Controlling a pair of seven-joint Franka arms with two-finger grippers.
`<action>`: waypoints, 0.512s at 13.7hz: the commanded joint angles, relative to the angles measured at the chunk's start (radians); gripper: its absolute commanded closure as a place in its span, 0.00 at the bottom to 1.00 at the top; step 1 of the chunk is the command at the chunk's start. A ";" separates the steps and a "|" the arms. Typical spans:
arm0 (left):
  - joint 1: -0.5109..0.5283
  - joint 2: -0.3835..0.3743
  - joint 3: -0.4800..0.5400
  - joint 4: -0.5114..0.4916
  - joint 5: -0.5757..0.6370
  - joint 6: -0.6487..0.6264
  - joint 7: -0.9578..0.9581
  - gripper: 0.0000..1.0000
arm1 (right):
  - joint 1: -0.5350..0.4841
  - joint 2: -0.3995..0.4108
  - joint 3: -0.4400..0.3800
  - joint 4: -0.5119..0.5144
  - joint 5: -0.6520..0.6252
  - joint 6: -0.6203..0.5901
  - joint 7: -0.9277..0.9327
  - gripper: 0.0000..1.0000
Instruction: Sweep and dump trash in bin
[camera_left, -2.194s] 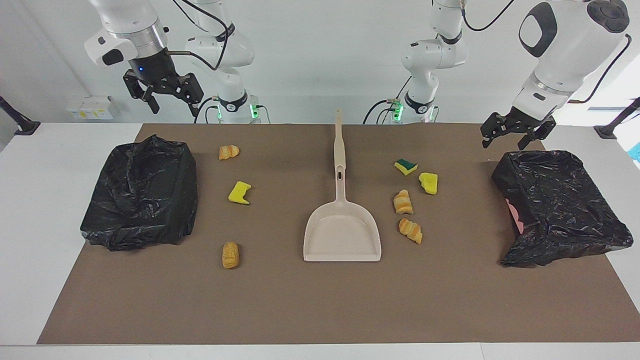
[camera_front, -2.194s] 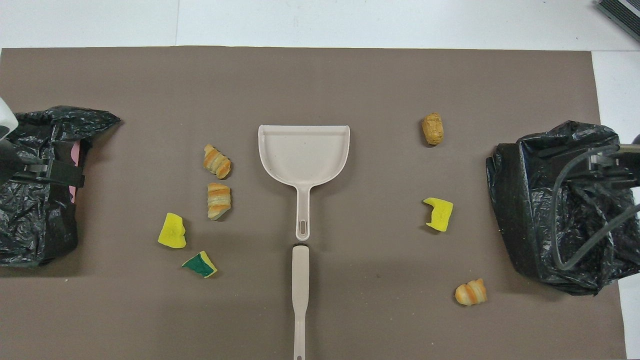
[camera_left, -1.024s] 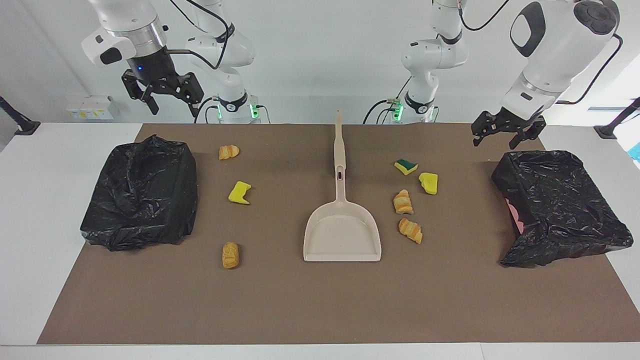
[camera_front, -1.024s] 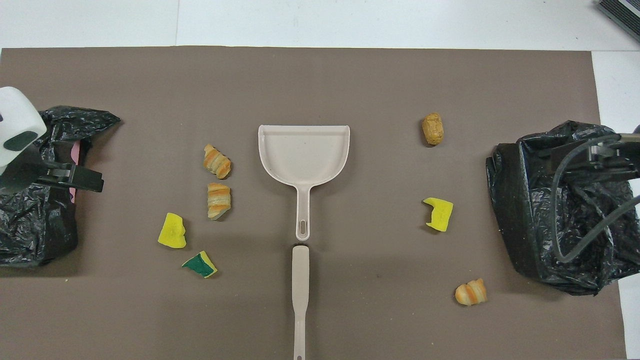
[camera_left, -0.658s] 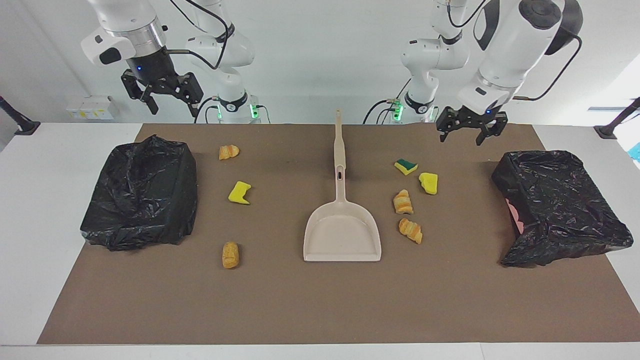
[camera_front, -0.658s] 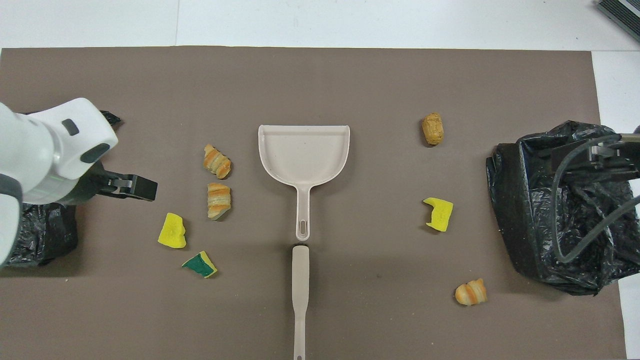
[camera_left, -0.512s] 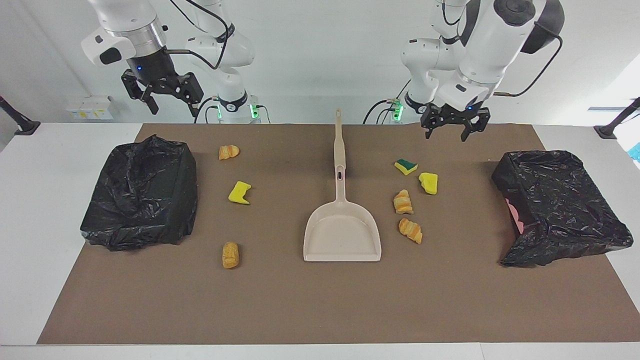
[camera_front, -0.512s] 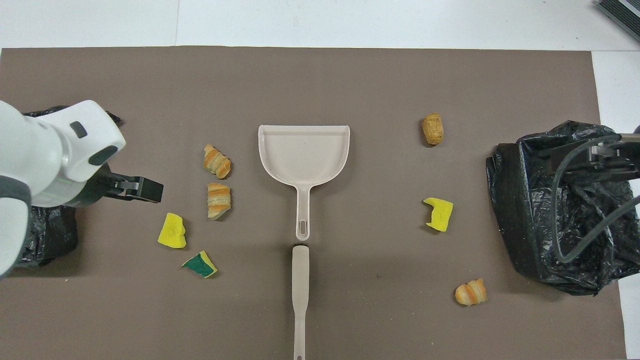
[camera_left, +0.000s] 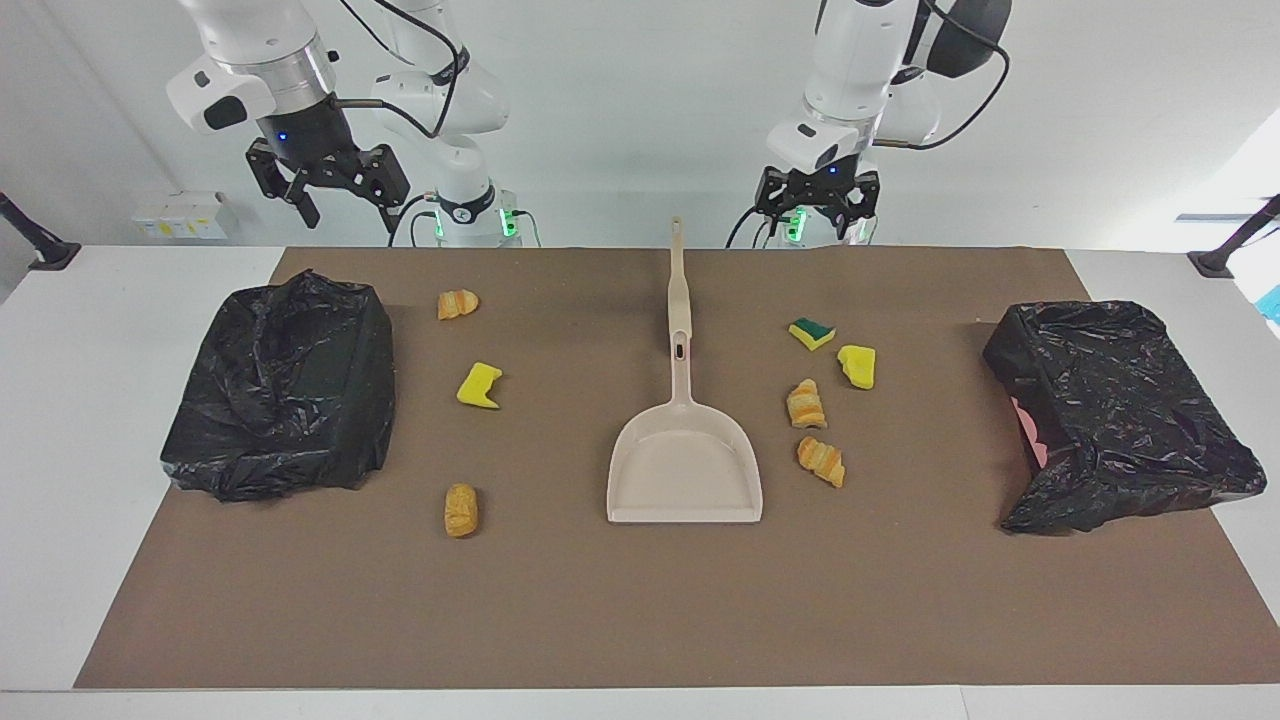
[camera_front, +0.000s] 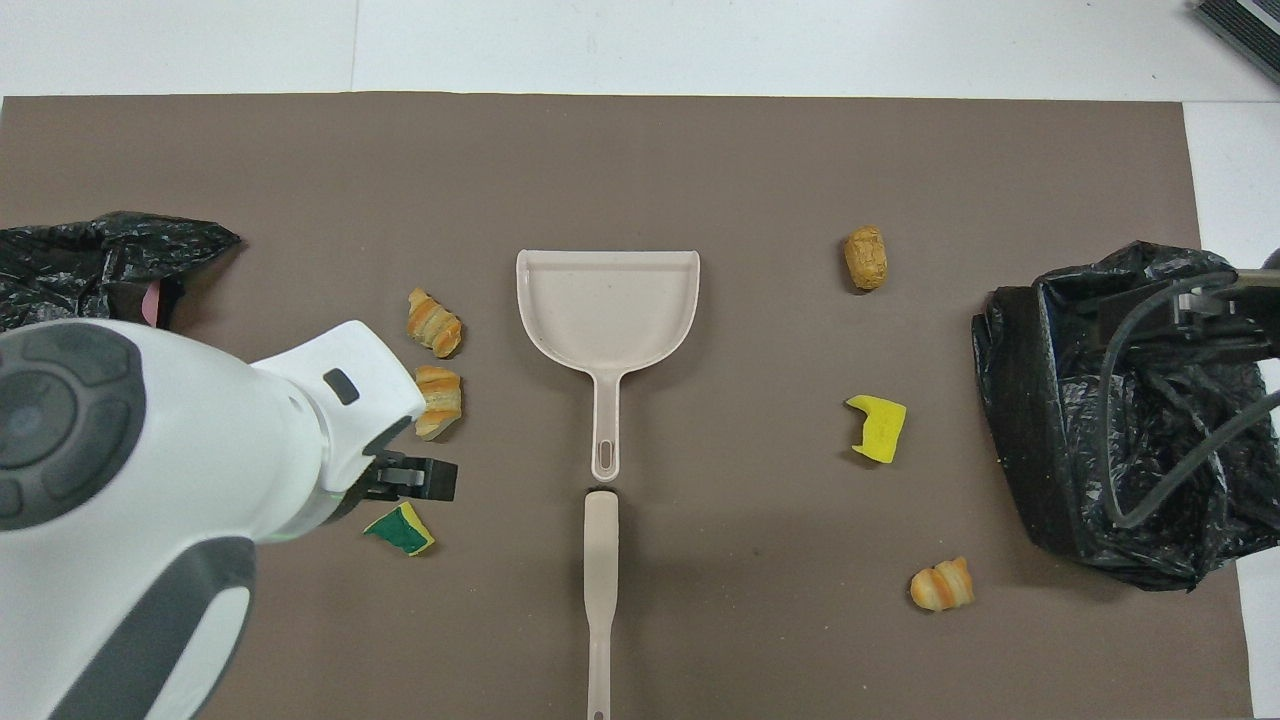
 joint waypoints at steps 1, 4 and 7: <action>-0.103 -0.079 0.018 -0.080 -0.003 0.006 -0.102 0.00 | -0.009 -0.029 -0.001 -0.022 0.017 -0.014 0.002 0.00; -0.162 -0.104 0.018 -0.131 -0.060 0.015 -0.128 0.00 | -0.009 -0.029 0.004 -0.026 0.020 -0.003 0.012 0.00; -0.225 -0.124 0.018 -0.200 -0.092 0.043 -0.156 0.00 | -0.008 -0.032 0.004 -0.035 0.043 0.005 0.017 0.00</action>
